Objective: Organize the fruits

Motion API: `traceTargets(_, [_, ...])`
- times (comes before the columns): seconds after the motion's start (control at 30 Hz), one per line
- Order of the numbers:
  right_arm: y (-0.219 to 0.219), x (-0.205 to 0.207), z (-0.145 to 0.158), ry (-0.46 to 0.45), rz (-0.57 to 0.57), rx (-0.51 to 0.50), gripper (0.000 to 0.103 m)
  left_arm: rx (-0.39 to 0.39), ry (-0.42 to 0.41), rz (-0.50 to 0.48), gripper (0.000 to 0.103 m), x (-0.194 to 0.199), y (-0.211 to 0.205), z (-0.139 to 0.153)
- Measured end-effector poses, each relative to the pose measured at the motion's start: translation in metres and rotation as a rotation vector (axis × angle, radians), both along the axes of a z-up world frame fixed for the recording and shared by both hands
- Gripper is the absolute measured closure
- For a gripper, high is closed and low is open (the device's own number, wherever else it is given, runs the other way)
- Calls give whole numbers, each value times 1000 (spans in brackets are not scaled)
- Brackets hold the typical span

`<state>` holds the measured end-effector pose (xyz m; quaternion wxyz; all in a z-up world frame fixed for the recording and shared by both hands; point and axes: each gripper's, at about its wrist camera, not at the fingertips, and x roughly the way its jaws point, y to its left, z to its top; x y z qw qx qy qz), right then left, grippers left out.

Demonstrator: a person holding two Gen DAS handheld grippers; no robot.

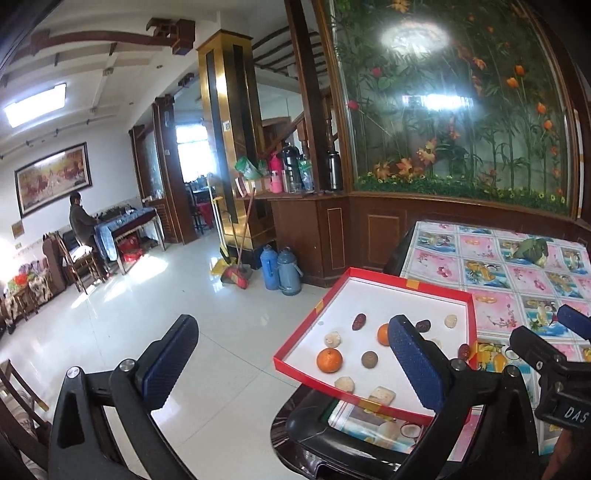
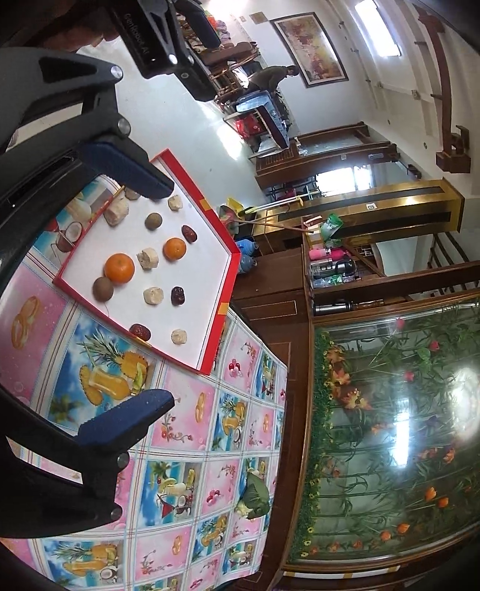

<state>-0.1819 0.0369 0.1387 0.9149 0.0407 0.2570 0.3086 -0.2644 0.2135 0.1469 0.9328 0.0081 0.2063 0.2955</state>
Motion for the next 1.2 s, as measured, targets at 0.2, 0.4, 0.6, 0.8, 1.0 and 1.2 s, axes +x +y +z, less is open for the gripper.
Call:
traceTargets(0.2, [-4,-6,6,-26,-25,2,0,9,-17,-7,0,-8,-1,8])
traceTargets(0.4, [-6,-6,10,-33,-35,0,0,15,-20,-21,0,-13,-3,8])
traceTargets(0.6, [-6,-7,11,-36,-36,0,0,19,-14,-31,0,-14,-5,7])
traceTargets(0.8, [-6,-7,14,-31,-40,-2,0,18,-12,-32,0,-14,-6,7])
traceTargets(1.0, [-6,-7,15,-31,-40,-7,0,8,7,-36,0,-15,-6,-1])
traceTargets(1.2, [-6,-8,15,-35,-39,-11,0,2,20,-36,0,-19,-2,-4])
